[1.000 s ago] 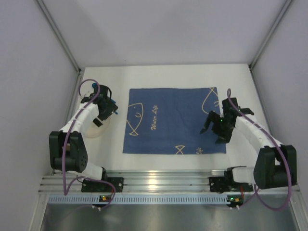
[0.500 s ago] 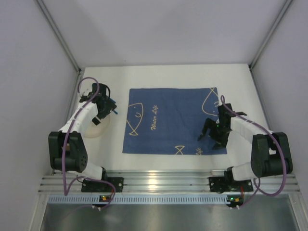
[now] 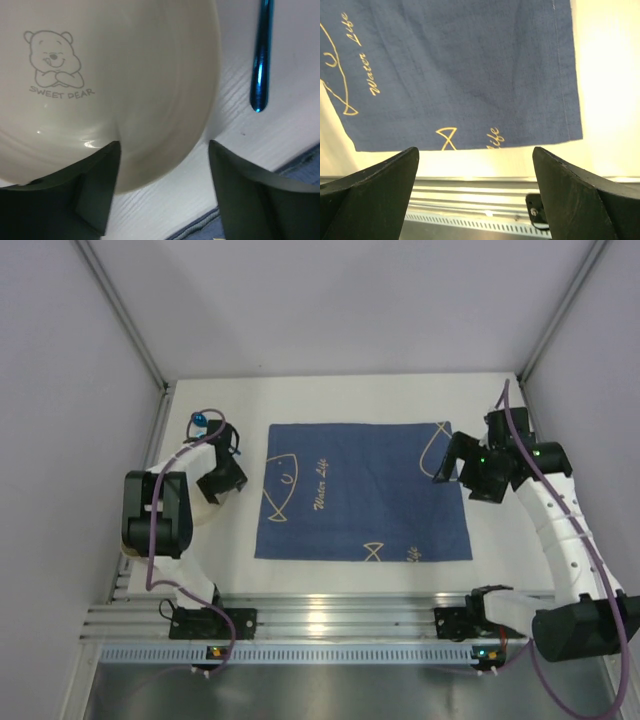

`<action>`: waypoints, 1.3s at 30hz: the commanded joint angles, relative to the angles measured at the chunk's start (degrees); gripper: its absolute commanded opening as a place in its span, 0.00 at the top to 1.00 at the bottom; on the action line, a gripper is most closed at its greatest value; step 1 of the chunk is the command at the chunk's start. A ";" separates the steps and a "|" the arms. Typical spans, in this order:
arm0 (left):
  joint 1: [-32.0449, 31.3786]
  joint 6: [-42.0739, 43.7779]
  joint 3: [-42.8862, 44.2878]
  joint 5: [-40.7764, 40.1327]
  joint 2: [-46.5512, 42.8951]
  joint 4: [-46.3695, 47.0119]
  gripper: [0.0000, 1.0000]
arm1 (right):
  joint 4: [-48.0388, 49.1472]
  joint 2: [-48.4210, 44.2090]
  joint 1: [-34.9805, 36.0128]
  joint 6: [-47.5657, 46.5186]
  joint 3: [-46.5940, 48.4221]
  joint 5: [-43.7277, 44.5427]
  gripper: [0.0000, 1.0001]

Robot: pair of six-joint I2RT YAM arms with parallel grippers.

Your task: Set the dinner table for one person

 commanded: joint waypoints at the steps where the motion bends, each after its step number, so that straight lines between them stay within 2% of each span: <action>1: 0.02 4.75 1.26 -0.06 3.17 1.88 0.32 | -8.16 0.08 0.42 -1.42 0.39 3.13 0.04; 3: -0.07 5.36 1.26 -1.99 4.40 1.88 0.47 | -8.34 0.17 0.42 -1.68 -0.49 3.22 0.04; 5: -0.07 6.07 1.43 -4.09 4.93 1.18 0.72 | -8.25 -0.18 0.33 -1.68 -1.02 3.14 0.04; 7: -0.07 6.94 1.61 -4.98 5.46 0.83 0.85 | -7.82 -1.06 0.33 -1.60 -1.64 3.49 0.04; 8: -0.24 7.30 1.52 -5.33 5.64 0.74 1.00 | -7.72 -1.24 0.42 -1.68 -1.99 3.58 0.04; 16: -3.31 9.49 2.13 -11.57 2.04 -4.61 1.00 | -6.32 -0.01 0.33 -2.56 -2.34 3.58 0.04; 20: -8.57 10.90 5.73 -16.14 -0.95 -8.49 1.00 | -5.53 0.61 0.33 -3.09 -1.99 3.22 0.03; 26: -19.04 12.58 18.27 -18.70 0.18 -13.75 1.00 | -5.17 1.05 0.33 -4.32 -1.55 3.40 0.04; 29: -24.74 12.93 22.69 -17.30 2.37 -14.20 1.00 | -5.61 0.35 0.25 -4.67 -1.73 4.01 0.04; 31: -27.74 14.67 26.12 -11.95 3.35 -12.63 1.00 | -6.23 -0.53 0.16 -4.67 -1.99 4.98 0.03; 34: -36.25 16.61 29.28 -4.48 5.98 -9.20 1.00 | -6.93 -2.11 -0.11 -4.59 -2.87 5.95 0.02; 36: -39.69 16.88 32.62 -0.36 8.97 -7.97 1.00 | -7.72 -3.08 -0.28 -4.50 -3.39 6.47 0.02; 37: -43.19 17.58 33.76 0.11 10.11 -7.79 1.00 | -7.90 -3.43 -0.37 -4.41 -3.57 6.65 0.02; 39: -46.11 17.93 39.03 0.72 14.67 -8.14 1.00 | -8.42 -4.66 -0.54 -4.15 -4.10 6.92 0.02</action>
